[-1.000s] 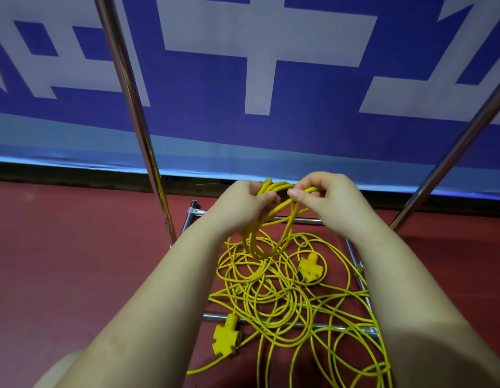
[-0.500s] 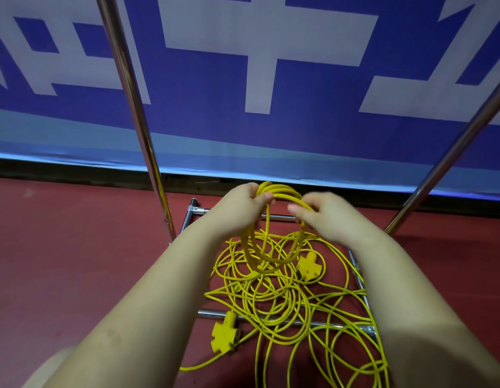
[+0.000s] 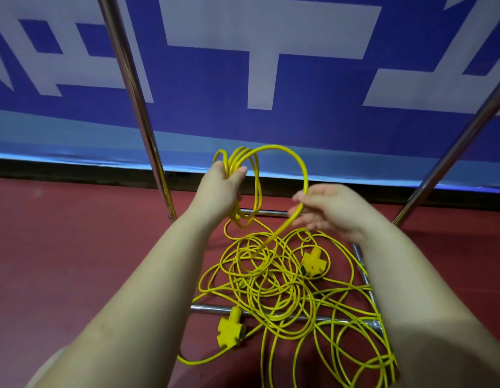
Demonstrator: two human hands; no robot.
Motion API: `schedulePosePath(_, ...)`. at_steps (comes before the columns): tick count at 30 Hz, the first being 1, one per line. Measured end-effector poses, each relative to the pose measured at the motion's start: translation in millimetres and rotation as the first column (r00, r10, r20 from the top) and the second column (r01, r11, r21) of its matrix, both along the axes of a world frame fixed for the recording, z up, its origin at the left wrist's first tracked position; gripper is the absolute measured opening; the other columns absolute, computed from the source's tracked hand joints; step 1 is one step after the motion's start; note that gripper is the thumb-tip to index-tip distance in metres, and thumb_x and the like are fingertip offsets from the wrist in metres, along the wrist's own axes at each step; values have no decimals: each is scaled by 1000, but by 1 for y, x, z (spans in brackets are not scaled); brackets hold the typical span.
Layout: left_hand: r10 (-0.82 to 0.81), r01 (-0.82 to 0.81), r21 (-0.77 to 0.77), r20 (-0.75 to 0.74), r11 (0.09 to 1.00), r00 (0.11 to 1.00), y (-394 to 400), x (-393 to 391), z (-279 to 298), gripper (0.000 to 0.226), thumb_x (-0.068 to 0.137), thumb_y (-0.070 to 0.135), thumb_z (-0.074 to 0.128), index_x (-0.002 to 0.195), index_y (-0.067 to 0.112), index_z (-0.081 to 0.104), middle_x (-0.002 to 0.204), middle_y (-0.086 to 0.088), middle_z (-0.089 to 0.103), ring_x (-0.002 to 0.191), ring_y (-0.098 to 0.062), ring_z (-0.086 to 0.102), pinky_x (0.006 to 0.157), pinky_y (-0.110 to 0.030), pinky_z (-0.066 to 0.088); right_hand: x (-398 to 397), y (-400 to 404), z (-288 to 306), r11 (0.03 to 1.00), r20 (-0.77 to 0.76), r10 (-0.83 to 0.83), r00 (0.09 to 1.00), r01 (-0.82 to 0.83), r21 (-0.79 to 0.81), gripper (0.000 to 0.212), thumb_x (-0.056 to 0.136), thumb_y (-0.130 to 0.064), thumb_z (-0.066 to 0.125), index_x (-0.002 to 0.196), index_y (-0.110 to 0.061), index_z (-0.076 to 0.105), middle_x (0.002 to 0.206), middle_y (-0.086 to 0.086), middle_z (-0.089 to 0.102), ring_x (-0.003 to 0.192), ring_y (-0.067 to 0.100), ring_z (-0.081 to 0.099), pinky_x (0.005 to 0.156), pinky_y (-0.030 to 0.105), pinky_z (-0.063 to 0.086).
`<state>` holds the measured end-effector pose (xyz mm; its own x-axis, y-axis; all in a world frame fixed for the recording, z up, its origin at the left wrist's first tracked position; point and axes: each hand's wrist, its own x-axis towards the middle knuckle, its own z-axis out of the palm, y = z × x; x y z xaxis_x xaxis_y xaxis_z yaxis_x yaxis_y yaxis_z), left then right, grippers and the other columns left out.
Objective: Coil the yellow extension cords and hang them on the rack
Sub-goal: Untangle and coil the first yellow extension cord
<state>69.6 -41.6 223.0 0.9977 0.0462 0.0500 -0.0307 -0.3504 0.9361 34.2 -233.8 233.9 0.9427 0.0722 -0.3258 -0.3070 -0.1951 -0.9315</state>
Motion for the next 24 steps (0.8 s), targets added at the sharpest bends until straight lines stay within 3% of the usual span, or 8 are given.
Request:
schedulePosePath(4,-154,154,13,-11,988,988,-5,-5,-2,21,98,21,49,78,14,51,64,-2,58,49,-10,54,49,-21,43,5,-4,6,836,-134,-286,949,315,450,18,97,-16,45,84,-9,57,57,0,69,48,9,65,43,15,50)
schedulePosePath(6,-281,279,-46,-54,959,958,-10,-7,-4,16,98,17,49,84,16,56,75,-1,67,65,-10,64,62,-22,51,6,-3,4,726,-219,-345,913,408,553,19,97,-14,46,82,-8,55,56,3,69,49,11,67,46,16,52)
schedulePosePath(9,-384,375,-110,-81,920,920,-15,-9,-7,13,97,14,51,91,17,61,87,-4,72,88,-18,70,85,-33,53,6,-3,3,613,-290,-382,877,476,631,19,97,-10,46,80,-5,55,55,7,68,48,14,67,47,18,54)
schedulePosePath(13,-367,364,-80,-28,928,930,-15,-10,-4,13,96,15,53,91,16,65,75,7,67,58,5,62,57,-12,46,5,-6,10,449,-365,-378,851,513,732,20,96,-6,46,80,1,56,57,12,68,48,17,67,45,20,53)
schedulePosePath(14,-364,361,-78,-27,929,931,-16,-10,-5,14,96,16,53,90,17,66,75,8,67,57,6,61,56,-11,44,5,-6,11,408,-378,-378,845,519,751,20,96,-6,46,81,3,55,58,14,68,49,19,68,45,21,54)
schedulePosePath(18,-383,379,-72,-46,923,923,-21,-13,-8,15,95,18,55,86,19,67,81,0,70,72,-6,65,72,-23,52,6,-3,14,275,-413,-355,839,516,811,19,96,-3,45,85,9,55,64,21,68,52,28,68,47,27,56)
schedulePosePath(22,-381,379,-57,-24,924,924,-21,-16,-3,19,94,23,57,76,24,63,63,9,61,47,1,52,49,-19,43,6,-2,17,189,-413,-312,856,482,856,21,95,-1,45,86,13,57,71,23,68,55,32,69,44,29,54)
schedulePosePath(24,-375,373,-65,-25,925,927,-22,-16,-2,19,94,26,57,77,26,63,56,14,58,45,0,50,49,-22,42,7,-1,18,185,-381,-330,864,455,871,21,95,-3,45,88,13,57,71,23,68,56,31,69,47,29,55)
